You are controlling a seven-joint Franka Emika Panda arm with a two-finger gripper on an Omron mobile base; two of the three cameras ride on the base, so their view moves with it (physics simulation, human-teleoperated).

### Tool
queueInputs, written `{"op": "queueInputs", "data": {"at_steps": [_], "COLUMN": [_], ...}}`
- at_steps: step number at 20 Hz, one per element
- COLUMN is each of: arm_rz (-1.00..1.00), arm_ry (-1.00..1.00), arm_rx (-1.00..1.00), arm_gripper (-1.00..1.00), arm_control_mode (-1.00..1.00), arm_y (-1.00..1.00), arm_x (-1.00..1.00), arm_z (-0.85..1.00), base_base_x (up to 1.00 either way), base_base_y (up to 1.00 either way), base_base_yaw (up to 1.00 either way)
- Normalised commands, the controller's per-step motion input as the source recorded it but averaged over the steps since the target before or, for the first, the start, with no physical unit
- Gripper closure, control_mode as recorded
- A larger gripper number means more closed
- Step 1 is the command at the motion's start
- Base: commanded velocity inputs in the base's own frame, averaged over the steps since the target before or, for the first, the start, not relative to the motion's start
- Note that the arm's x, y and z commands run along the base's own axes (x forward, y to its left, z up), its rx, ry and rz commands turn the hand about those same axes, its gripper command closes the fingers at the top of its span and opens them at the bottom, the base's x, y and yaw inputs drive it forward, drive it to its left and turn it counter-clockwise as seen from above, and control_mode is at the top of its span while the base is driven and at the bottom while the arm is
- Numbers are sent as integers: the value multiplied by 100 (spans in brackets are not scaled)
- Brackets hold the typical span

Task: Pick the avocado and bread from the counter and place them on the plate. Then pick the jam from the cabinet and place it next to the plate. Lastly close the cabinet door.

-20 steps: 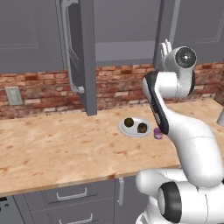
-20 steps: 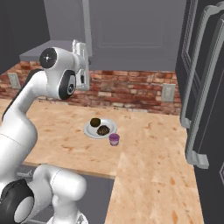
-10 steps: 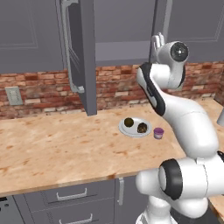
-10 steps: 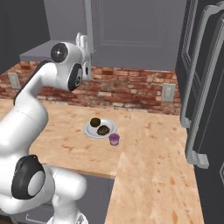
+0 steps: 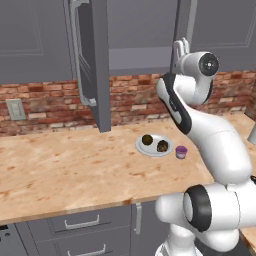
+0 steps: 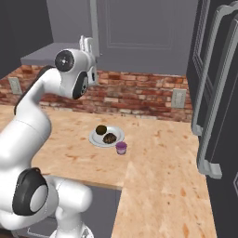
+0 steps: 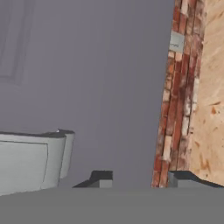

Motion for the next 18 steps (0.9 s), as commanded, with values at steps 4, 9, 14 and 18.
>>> {"op": "queueInputs", "data": {"at_steps": [4, 9, 14, 18], "arm_rz": [0, 0, 4, 6], "arm_ry": [0, 0, 2, 0], "arm_rx": [0, 0, -2, -4], "arm_gripper": [-100, -100, -100, -100], "arm_control_mode": [-100, -100, -100, -100], "arm_y": [17, 30, 51, 48], "arm_x": [-14, -7, -1, -10], "arm_z": [0, 0, 0, 0], "base_base_x": [0, 0, 0, 0], "base_base_y": [0, 0, 0, 0], "base_base_yaw": [0, 0, 0, 0]}}
